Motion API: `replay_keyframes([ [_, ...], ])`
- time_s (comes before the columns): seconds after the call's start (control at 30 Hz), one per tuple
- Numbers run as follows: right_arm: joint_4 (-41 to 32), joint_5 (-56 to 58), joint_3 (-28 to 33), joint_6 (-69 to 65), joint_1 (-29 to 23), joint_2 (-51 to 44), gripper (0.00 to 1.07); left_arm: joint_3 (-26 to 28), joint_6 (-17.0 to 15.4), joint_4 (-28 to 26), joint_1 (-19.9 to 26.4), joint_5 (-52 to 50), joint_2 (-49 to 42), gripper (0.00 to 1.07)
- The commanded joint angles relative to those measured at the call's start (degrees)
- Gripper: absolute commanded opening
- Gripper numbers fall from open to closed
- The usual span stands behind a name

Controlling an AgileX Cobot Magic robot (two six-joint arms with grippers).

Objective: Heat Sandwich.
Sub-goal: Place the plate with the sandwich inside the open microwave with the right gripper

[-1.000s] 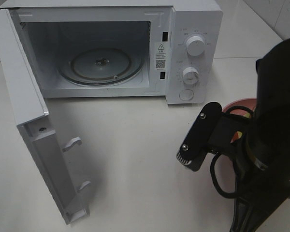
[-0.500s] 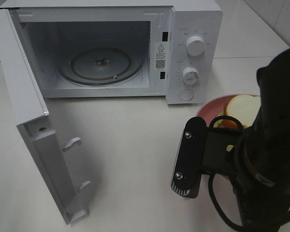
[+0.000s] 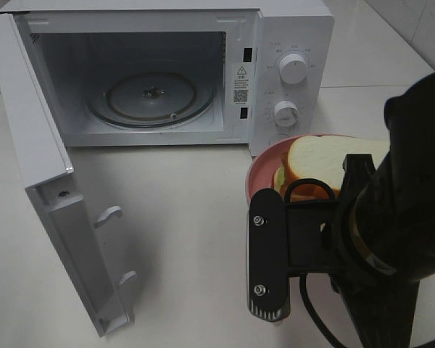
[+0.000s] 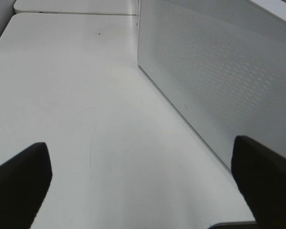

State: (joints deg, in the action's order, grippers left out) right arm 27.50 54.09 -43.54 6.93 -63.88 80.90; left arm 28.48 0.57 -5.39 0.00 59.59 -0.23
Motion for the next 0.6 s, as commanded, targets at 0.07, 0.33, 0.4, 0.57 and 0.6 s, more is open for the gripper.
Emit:
replay_keyframes([
  [0.07,1.8,-3.2,0.1,5.9,-0.2,-0.5,0.01,-0.2,0.1,-0.5,-0.2,-0.3,-1.1,0.97],
  [0.33,2.2,-5.4,0.1,8.1,-0.2,-0.5,0.02,-0.2,0.1,-0.5,-0.2,-0.3,-1.1,0.97],
  [0.4,1.9,-7.3,0.1,6.6,-0.2,-0.5,0.02,-0.2,0.1,-0.5,-0.2,-0.3,-1.1,0.97],
  [0.57,3.2,-10.7,0.1,9.1,0.3,-0.5,0.0,-0.2,0.1,-0.5,-0.2,-0.3,-1.1,0.97],
  [0.6,3.2,-10.7,0.1,9.1,0.3,-0.5,0.0,-0.2,0.1,-0.5,-0.2,-0.3,-1.1,0.97],
])
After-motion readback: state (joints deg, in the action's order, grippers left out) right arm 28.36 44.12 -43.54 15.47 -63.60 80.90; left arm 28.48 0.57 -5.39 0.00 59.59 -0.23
